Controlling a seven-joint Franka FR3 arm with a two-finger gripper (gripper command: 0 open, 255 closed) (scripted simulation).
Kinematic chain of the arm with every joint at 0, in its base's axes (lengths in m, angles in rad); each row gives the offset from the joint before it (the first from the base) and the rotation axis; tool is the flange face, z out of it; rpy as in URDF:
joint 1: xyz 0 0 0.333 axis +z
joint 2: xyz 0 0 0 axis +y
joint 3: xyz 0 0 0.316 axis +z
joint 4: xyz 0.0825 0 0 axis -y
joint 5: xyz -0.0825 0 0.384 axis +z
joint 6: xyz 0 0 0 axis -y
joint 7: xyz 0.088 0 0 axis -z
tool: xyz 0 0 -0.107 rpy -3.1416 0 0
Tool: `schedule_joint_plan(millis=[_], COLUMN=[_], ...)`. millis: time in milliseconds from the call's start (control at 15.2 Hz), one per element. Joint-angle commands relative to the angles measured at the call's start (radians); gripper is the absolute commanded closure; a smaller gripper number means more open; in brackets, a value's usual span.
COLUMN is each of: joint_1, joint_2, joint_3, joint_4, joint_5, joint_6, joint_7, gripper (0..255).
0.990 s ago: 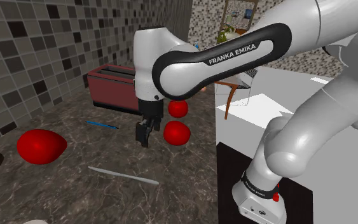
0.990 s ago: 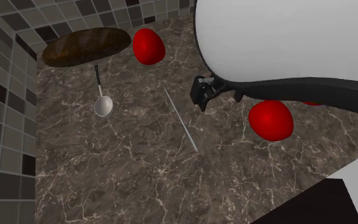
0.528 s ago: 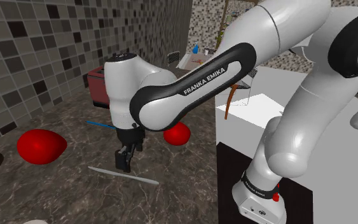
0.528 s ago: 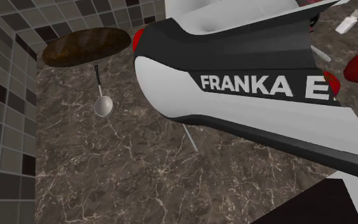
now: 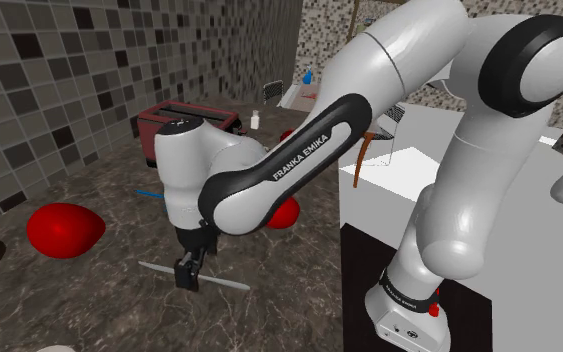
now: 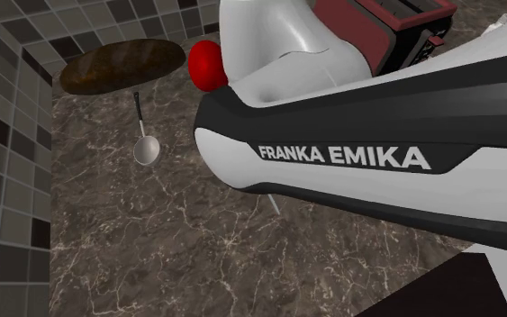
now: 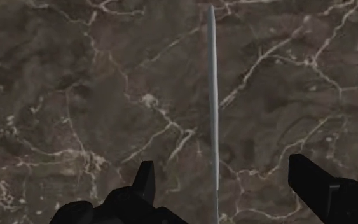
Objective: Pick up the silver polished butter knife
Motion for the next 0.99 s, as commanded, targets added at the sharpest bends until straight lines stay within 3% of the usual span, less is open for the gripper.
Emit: schedule_joint_plan(millis=[0,132,198,924], joint_1=[0.001,0.001,0.001,0.000], joint_2=[0.013,0.013,0.013,-0.007], joint_3=[0.000,0.000,-0.001,0.001], joint_4=[-0.009,-0.010,-0.010,-0.001], joint_5=[-0.009,-0.009,-0.009,0.004], joint_6=[0.021,0.021,0.022,-0.005], joint_7=[0.007,0.007,0.006,-0.003], gripper=[0,0,255,255])
